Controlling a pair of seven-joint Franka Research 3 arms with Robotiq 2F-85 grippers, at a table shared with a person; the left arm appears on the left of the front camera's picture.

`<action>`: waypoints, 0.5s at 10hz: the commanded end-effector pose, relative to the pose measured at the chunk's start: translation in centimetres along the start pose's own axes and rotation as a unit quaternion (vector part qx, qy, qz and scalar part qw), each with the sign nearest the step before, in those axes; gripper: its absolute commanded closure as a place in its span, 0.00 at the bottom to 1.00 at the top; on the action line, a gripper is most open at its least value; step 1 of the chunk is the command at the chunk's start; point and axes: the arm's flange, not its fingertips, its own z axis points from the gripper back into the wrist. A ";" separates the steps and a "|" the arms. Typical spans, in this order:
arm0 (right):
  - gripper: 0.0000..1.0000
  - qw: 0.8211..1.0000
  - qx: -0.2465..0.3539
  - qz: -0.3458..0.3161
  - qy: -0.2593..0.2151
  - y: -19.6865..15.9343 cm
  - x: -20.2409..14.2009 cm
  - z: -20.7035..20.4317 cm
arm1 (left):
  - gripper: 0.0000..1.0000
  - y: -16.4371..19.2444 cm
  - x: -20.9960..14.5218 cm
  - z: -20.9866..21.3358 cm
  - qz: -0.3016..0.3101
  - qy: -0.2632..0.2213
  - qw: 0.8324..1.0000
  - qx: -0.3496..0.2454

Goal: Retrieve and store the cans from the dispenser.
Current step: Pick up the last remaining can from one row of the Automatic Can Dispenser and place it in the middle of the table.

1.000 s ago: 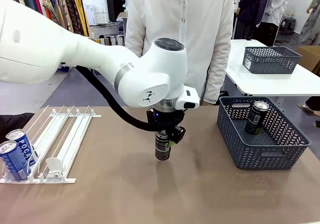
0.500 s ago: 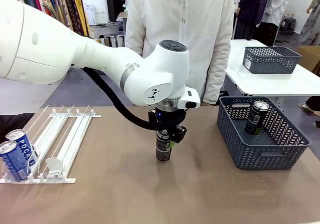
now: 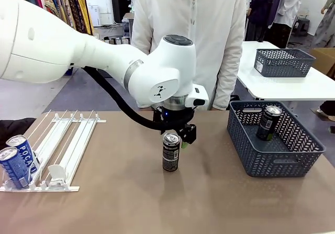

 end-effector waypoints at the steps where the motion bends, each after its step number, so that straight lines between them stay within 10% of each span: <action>1: 0.00 1.000 0.002 0.007 0.005 0.1 0.0 0.3 | 0.00 1.0 -2.8 4.4 0.066 -0.030 0.997 0.007; 5: 0.00 1.000 0.002 0.007 0.005 0.1 0.0 0.3 | 0.00 9.4 -12.6 15.5 0.136 -0.007 0.979 -0.150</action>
